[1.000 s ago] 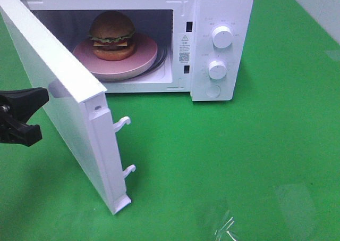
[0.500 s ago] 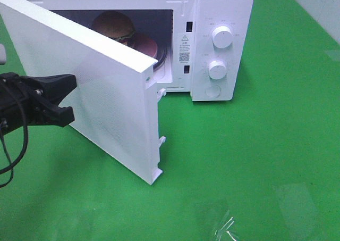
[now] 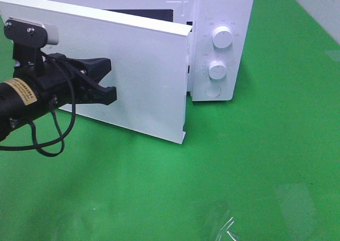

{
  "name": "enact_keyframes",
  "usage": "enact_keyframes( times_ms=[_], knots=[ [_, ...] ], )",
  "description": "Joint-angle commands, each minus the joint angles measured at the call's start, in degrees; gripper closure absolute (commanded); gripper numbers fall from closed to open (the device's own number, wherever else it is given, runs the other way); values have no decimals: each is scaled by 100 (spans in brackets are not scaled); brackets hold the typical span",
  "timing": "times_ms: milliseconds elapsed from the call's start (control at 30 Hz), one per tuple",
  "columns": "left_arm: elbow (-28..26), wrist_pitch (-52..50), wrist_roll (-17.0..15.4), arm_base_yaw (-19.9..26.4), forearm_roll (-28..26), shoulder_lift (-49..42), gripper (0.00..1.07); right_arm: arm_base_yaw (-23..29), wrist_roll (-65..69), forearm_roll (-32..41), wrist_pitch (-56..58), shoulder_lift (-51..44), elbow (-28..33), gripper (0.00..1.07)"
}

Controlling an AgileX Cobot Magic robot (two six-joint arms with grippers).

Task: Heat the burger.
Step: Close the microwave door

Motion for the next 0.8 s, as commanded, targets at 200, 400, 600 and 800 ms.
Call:
enact_keyframes(
  times_ms=[200,400,600,800],
  knots=[
    [-814,430,97,-201,-304,435,107,-40,-52,-11,0,-138,23,32],
    [-1295,636,120,-281,-372,716,107,-40,-52,-11,0,-138,23,32],
    [-1639,670,120,-281,-464,894,107,-40,-52,-11,0,-138,23,32],
    [-2183,791,149,-281,-556,1169,107,-40,-52,-11,0,-138,23,32]
  ],
)
